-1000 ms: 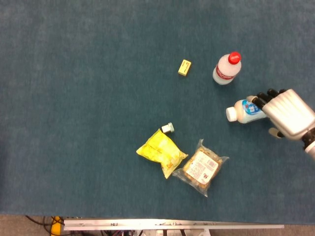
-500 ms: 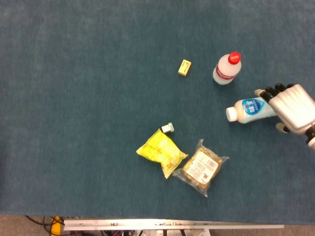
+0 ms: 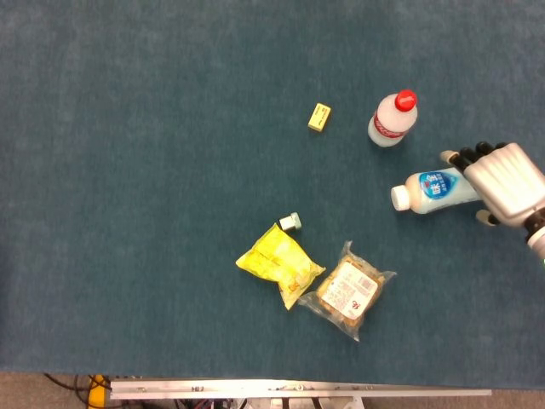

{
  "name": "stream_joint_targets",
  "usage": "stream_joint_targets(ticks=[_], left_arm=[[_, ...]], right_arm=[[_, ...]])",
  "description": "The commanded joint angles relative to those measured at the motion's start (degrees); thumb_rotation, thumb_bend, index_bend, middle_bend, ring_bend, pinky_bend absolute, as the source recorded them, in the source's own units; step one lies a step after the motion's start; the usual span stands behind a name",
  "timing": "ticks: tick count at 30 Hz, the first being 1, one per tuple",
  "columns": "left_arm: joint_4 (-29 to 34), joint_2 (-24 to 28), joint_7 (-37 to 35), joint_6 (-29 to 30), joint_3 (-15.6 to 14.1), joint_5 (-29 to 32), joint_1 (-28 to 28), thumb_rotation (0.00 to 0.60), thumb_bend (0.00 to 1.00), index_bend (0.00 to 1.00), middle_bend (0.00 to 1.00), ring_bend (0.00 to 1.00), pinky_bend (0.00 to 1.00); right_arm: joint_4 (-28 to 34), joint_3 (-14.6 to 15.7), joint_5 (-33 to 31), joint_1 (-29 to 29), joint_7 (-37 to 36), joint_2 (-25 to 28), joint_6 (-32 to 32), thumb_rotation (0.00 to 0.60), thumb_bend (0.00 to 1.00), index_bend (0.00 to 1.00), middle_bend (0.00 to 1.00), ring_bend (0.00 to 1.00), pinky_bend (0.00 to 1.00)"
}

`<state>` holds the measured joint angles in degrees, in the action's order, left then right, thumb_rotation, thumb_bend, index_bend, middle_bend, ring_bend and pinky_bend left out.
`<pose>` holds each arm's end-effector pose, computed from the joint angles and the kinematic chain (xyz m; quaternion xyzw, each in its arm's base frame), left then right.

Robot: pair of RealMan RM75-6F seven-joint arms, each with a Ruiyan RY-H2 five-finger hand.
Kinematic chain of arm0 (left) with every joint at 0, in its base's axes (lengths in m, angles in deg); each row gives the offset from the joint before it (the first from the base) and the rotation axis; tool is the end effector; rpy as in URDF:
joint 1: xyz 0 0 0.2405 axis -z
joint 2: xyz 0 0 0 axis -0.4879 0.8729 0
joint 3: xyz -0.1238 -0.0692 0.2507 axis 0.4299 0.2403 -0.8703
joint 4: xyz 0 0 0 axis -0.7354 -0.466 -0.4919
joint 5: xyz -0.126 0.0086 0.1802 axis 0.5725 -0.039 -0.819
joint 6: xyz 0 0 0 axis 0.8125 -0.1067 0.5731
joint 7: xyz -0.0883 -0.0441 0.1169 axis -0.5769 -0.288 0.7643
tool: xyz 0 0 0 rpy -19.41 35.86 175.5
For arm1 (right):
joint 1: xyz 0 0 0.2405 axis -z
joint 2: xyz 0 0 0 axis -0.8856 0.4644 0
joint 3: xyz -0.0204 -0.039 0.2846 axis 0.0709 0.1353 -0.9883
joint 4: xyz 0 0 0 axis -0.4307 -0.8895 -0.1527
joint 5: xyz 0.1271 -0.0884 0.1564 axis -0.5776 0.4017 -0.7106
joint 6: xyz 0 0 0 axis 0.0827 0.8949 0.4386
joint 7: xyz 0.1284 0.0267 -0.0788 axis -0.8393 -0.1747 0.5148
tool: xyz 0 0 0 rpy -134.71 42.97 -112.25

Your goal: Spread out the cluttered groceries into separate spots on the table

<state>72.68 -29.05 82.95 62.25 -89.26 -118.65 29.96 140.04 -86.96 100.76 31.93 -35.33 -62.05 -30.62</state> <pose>-0.3818 0.1470 0.1840 -0.5998 -0.4436 -0.3047 0.5921 -0.2654 -0.2910 0.0444 0.8259 -0.2613 0.2056 0.4553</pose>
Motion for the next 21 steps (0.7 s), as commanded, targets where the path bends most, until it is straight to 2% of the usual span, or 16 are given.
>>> stream_joint_targets(ticks=[1,6,9,12,16,21], left_arm=[[0.0,0.2,0.4,-0.5,0.0,0.2,0.2,0.6,0.44,0.36,0.32,0.27,0.19],[0.5,0.6,1.4,-1.7,-0.2,-0.4,1.1,0.6,0.44,0.36,0.32,0.27,0.19],[1.0,0.8,1.7,-2.2,-0.1,-0.6,1.6,0.6,0.44,0.36,0.32,0.27,0.19],[1.4,0.9,1.9,-2.2,-0.1,-1.0,1.8,0.6,0.44,0.36,0.32,0.27,0.19],[2.1,1.5,2.2,-1.6,-0.5,-1.8,1.7,0.6,0.44,0.36,0.32,0.27,0.19],[3.3,2.7,2.5,-0.5,-0.9,-2.5,1.1,0.6,0.44,0.36,0.32,0.27,0.19]], right_arm=[[2.5,-0.6,2.3,0.1,-3.3,1.1,1.2,0.6,0.0,0.22,0.36,0.33,0.53],[7.3,-1.2,7.2,0.9,-9.7,3.7,4.3,0.6,0.0,0.22,0.37,0.33,0.53],[9.3,-0.3,10.8,0.8,-10.2,4.3,4.7,0.6,0.0,0.23,0.39,0.33,0.53],[11.0,0.3,12.8,-0.1,-8.7,4.1,3.3,0.6,0.0,0.29,0.44,0.36,0.53],[12.6,-0.7,12.4,-2.1,-5.8,3.0,0.6,0.6,0.0,0.36,0.47,0.39,0.53],[14.8,-3.3,8.4,-5.6,0.1,1.3,-3.8,0.6,0.0,0.38,0.48,0.4,0.53]])
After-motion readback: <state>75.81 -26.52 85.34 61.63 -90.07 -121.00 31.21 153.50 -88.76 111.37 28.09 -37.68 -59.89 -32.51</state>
